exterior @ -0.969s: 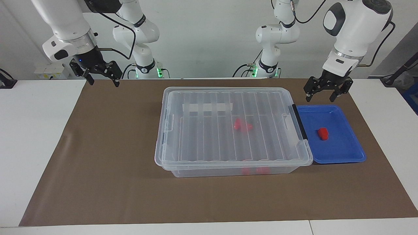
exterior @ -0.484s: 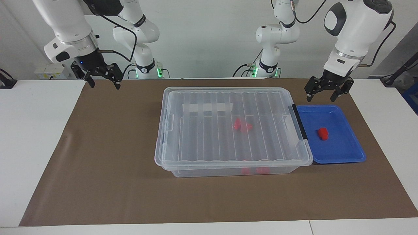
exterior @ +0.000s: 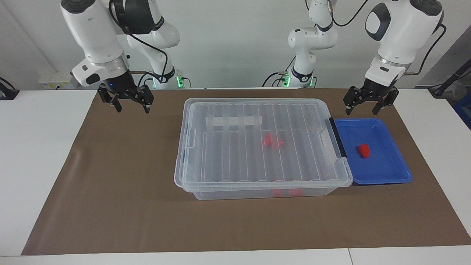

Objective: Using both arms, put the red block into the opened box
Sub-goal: 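Move the right gripper onto the edge of the clear lid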

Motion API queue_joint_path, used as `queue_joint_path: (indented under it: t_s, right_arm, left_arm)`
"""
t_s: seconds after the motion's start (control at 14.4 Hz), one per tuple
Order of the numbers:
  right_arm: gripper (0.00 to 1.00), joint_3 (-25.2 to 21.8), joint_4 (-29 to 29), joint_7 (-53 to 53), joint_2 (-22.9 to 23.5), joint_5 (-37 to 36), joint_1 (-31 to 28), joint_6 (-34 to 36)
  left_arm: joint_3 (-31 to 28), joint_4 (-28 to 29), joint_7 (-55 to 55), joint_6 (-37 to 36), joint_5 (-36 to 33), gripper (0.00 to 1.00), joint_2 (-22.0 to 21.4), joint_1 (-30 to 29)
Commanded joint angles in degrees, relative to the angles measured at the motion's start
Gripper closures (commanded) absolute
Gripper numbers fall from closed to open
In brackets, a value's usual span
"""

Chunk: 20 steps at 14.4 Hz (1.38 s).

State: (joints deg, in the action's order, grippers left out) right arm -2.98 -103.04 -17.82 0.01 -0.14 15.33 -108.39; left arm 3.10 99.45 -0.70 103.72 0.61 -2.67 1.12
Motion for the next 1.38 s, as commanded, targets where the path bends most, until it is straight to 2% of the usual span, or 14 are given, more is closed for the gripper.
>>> queue_joint_path:
  t_s: [0.0, 0.9, 1.31]
  right_arm:
    - [0.00, -0.2, -3.4, -0.6, 0.6, 0.7, 1.5, -5.6]
    - [0.00, -0.2, -3.6, -1.3, 7.2, 0.7, 2.6, -12.1]
    - [0.00, -0.2, -3.5, -0.6, 7.5, 0.7, 2.1, -12.2]
  left_arm:
    - [0.6, 0.5, -0.1, -0.8, -0.6, 0.00, -1.0, -0.9]
    - [0.6, 0.5, -0.1, -0.8, -0.6, 0.00, -1.0, -0.9]
    - [0.6, 0.5, -0.1, -0.8, -0.6, 0.00, -1.0, -0.9]
